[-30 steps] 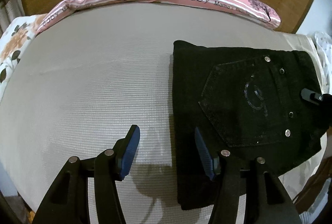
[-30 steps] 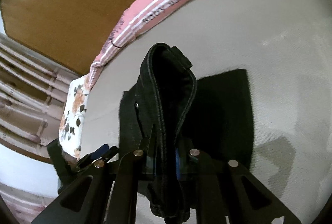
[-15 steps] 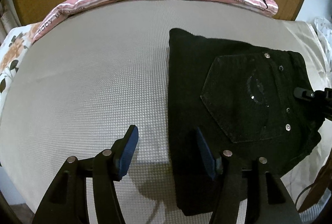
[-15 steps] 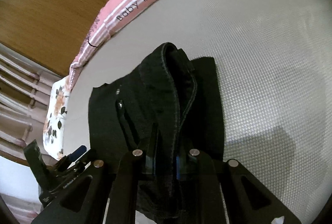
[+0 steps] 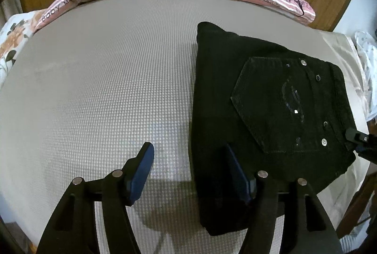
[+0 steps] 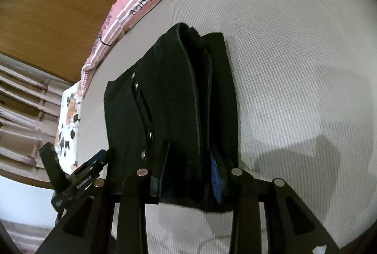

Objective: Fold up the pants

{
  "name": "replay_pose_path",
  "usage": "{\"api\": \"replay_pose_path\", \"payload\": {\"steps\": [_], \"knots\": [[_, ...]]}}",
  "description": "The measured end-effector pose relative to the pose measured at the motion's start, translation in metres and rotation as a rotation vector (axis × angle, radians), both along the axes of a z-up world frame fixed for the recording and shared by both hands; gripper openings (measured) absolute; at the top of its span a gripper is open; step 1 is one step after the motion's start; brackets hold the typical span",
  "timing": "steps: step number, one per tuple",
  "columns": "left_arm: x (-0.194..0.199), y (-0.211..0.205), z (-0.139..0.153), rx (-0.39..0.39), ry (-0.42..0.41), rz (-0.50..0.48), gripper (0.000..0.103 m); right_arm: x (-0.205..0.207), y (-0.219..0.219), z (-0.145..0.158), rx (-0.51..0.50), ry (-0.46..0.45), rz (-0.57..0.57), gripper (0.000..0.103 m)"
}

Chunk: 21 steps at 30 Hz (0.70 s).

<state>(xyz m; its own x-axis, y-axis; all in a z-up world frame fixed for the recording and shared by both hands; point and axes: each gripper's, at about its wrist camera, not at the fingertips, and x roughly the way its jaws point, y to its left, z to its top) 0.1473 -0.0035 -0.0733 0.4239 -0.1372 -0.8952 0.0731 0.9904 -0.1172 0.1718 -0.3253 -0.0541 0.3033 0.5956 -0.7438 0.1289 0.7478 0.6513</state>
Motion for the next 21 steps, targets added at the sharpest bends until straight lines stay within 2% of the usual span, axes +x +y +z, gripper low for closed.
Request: {"api": "replay_pose_path", "payload": {"steps": [6,9,14,21], "knots": [[-0.003,0.004,0.002,-0.021,0.011,0.003,0.065,-0.004,-0.006,-0.004,0.036,0.033,-0.043,0.033],[-0.002,0.005,0.001,-0.02,0.011,0.005,0.067,-0.013,-0.009,0.001,0.026,0.022,-0.048,0.038],[-0.002,0.005,0.001,-0.019,0.011,0.007,0.067,-0.031,-0.012,0.0,0.056,0.059,-0.061,0.038],[-0.005,0.005,0.001,-0.018,0.015,0.014,0.069,-0.03,-0.007,0.005,0.081,0.039,-0.06,0.039]]}}
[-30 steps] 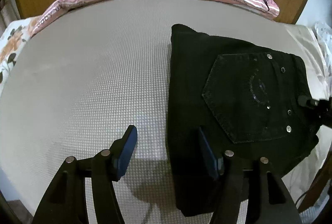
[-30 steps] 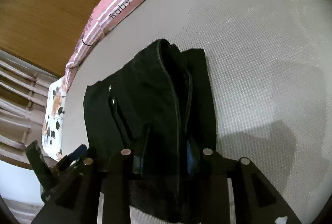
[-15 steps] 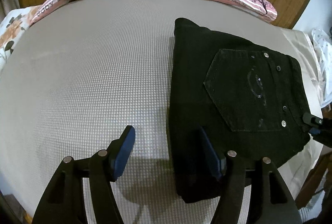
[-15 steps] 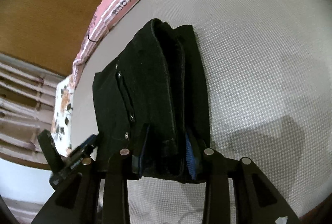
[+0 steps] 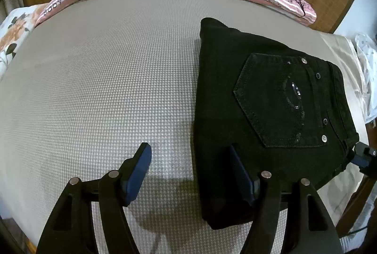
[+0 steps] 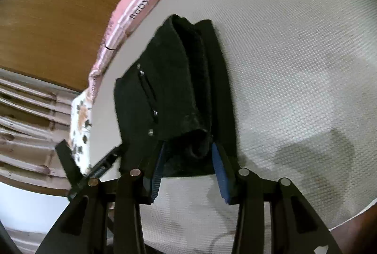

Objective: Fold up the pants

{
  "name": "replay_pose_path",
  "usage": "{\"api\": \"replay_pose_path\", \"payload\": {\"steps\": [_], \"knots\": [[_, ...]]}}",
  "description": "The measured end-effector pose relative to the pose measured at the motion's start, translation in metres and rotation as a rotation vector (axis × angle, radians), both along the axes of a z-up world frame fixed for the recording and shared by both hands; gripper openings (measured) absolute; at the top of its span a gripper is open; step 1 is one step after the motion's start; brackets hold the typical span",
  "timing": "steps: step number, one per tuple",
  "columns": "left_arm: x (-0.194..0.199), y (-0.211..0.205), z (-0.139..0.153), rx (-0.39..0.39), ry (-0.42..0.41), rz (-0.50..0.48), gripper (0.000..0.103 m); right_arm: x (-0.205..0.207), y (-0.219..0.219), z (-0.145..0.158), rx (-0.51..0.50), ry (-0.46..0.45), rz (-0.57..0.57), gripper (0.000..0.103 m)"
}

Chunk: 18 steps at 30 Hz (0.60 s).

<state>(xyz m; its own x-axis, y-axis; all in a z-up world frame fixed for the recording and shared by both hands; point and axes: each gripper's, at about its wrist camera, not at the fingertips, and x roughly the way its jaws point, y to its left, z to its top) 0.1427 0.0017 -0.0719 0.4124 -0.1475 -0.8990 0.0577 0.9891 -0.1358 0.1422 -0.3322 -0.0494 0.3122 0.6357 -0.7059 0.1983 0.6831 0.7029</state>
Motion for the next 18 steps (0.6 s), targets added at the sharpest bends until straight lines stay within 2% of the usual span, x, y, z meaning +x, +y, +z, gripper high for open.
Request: {"api": "replay_pose_path", "payload": {"steps": [3,8,13,15,18], "knots": [[0.001,0.0,-0.001,0.006,-0.002,0.001,0.069,0.003,0.002,0.0,0.021,0.002,0.007,0.043],[0.001,-0.001,-0.002,0.013,-0.001,-0.001,0.07,0.012,0.002,-0.011,0.042,0.01,-0.003,0.043],[0.002,-0.002,-0.003,0.021,-0.005,-0.005,0.072,0.039,0.01,-0.025,0.058,-0.002,-0.026,0.043],[0.003,-0.002,-0.003,0.023,-0.005,-0.01,0.072,0.049,0.015,-0.029,0.05,0.013,-0.024,0.029],[0.003,-0.001,-0.002,0.011,-0.001,-0.016,0.072,0.05,0.018,-0.019,0.031,-0.024,-0.014,0.018]]}}
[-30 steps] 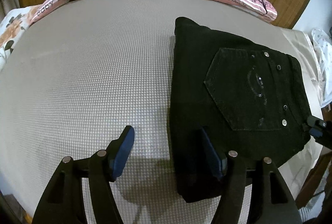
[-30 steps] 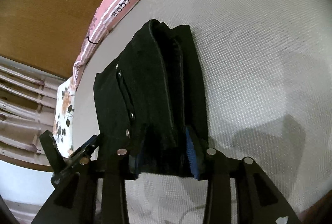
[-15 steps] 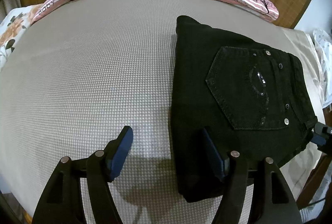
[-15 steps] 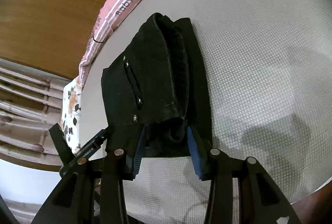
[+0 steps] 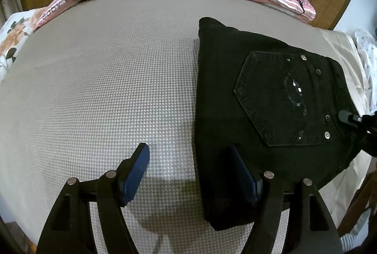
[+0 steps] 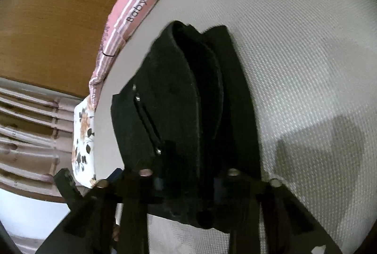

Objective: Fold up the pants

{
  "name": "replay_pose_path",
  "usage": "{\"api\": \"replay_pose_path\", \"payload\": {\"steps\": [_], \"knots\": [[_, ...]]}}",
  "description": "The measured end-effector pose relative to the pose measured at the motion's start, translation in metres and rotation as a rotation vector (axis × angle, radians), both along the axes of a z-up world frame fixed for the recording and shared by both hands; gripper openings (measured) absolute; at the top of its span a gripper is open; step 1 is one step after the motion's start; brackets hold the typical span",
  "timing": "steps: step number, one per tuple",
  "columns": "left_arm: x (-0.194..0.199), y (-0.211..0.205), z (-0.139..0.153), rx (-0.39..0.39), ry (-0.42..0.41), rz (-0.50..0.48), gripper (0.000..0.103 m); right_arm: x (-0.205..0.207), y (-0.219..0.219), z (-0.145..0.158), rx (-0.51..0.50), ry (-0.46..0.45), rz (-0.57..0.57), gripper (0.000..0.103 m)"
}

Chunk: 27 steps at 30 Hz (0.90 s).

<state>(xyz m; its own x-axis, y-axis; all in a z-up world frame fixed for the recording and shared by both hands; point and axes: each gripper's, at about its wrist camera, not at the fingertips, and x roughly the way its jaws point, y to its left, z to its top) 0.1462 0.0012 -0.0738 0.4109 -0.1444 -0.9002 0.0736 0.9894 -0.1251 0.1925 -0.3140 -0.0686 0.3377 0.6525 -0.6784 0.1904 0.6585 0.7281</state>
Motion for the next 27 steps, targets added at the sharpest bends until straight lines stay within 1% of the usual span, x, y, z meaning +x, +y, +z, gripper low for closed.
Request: {"api": "replay_pose_path", "payload": {"steps": [4,6,9,13,14,17,21,24,27], "knots": [[-0.004,-0.001,0.005,-0.023,0.0,-0.007,0.072,-0.01,0.004,0.029,-0.052,-0.071,0.013,0.016],[-0.006,-0.005,0.008,-0.014,-0.007,-0.024,0.072,-0.015,0.002,0.036,-0.081,-0.087,0.018,0.016],[-0.006,-0.01,0.007,-0.015,-0.006,-0.045,0.072,-0.022,-0.006,0.031,-0.077,-0.068,-0.005,0.016],[-0.004,-0.014,-0.001,0.001,0.009,-0.046,0.072,-0.024,-0.011,0.001,-0.115,-0.012,-0.006,0.017],[-0.005,-0.015,-0.001,0.004,0.004,-0.048,0.072,-0.024,-0.011,0.0,-0.117,-0.017,-0.006,0.018],[-0.005,-0.017,-0.002,0.014,-0.002,-0.056,0.072,-0.024,-0.011,0.002,-0.139,-0.025,0.003,0.021],[-0.004,-0.016,-0.002,0.021,-0.001,-0.055,0.072,-0.023,-0.007,0.009,-0.183,-0.033,0.018,0.027],[-0.002,-0.018,-0.001,0.03,-0.003,-0.056,0.072,-0.026,-0.004,0.018,-0.235,-0.039,0.026,0.028],[-0.003,-0.018,0.0,0.038,-0.003,-0.051,0.072,-0.029,-0.002,0.033,-0.317,-0.077,0.019,0.028]]}}
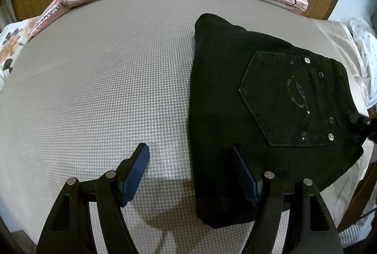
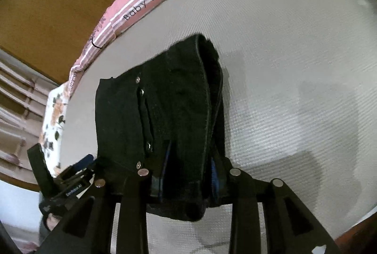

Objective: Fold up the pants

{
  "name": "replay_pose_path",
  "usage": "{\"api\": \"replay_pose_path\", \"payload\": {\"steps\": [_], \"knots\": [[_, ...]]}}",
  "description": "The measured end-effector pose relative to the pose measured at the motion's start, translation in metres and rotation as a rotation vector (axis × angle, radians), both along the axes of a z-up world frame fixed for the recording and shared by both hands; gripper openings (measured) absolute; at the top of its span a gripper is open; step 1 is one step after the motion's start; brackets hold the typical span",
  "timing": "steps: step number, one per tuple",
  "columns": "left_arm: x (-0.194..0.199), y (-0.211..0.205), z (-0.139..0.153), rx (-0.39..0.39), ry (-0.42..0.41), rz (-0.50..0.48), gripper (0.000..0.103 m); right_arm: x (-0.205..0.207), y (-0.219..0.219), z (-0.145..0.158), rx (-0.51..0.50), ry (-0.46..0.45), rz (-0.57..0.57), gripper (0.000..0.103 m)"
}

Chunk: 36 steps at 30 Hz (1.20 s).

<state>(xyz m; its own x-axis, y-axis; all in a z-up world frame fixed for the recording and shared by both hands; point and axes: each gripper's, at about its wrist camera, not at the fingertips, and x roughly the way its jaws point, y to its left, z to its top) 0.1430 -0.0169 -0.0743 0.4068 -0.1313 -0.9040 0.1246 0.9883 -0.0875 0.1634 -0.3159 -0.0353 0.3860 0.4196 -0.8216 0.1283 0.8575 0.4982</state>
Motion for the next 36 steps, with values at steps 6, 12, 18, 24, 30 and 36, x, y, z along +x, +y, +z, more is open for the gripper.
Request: {"api": "replay_pose_path", "payload": {"steps": [6,12,18,24,30,36], "knots": [[-0.003,-0.005,0.001,0.038,-0.017,-0.013,0.072,0.009,0.001,0.042,-0.097,-0.147,-0.029,0.028],[-0.003,-0.009,0.002,0.07,-0.024,-0.022,0.072,0.05,0.028,0.042,-0.175,-0.145,0.023,0.028],[-0.003,-0.009,0.0,0.072,-0.018,-0.022,0.073,0.063,0.038,0.014,-0.292,-0.075,0.043,0.027],[-0.001,-0.005,-0.001,0.043,-0.011,-0.011,0.075,0.044,0.036,0.0,-0.292,-0.051,0.077,0.027],[-0.001,0.01,0.0,-0.049,0.0,-0.007,0.075,0.013,0.034,0.001,-0.256,-0.034,0.111,0.027],[-0.002,0.022,0.007,-0.136,-0.002,-0.02,0.075,-0.009,0.024,0.007,-0.193,-0.033,0.128,0.031]]}}
